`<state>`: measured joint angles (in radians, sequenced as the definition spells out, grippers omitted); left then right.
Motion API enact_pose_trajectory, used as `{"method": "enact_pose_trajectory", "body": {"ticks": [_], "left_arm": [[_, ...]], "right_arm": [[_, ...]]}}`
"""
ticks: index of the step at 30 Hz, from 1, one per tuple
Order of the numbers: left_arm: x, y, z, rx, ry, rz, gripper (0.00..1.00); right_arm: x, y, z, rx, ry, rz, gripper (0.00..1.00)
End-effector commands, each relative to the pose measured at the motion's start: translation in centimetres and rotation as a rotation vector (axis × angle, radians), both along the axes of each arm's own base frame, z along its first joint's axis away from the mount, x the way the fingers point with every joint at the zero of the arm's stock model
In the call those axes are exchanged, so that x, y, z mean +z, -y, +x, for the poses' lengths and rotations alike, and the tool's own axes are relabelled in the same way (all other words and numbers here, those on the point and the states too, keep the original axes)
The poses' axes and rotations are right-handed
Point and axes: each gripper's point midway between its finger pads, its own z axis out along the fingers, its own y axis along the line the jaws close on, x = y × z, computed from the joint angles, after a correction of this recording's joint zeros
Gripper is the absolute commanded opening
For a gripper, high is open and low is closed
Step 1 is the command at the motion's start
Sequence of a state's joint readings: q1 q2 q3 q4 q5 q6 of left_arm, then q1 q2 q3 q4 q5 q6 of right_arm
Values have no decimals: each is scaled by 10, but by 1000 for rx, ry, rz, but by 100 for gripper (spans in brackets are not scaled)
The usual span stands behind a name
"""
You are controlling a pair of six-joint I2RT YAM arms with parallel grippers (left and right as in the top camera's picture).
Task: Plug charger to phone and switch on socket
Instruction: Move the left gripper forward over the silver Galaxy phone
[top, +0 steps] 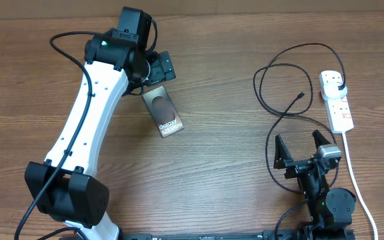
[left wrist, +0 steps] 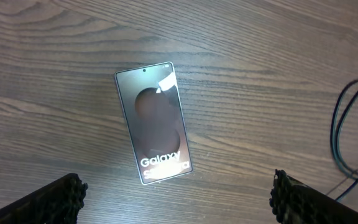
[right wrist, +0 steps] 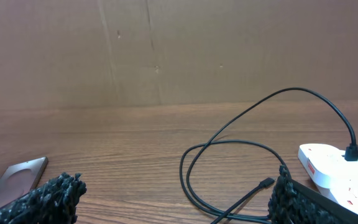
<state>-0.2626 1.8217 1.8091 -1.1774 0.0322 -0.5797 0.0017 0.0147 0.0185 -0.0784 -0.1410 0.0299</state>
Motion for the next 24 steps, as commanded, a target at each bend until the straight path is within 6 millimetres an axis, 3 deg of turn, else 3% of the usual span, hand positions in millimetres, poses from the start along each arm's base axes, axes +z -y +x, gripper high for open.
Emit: {"method": "enact_pose_trajectory", "body": {"ticks": [1,16,19,24], "left_arm": [[5,-2,7,77,21,5,100],[10,1,15,108,27,-10,100],[3,2,21,108,0,-1,100],[-32,4,26,137,-98,22,100]], "right_arm": [[-1,0,0,-2,7,-2,100],[-1,0,0,-2,7,-2,100],[-1,0,0,-2,7,-2,100],[-1,0,0,-2,6,-2,100]]}}
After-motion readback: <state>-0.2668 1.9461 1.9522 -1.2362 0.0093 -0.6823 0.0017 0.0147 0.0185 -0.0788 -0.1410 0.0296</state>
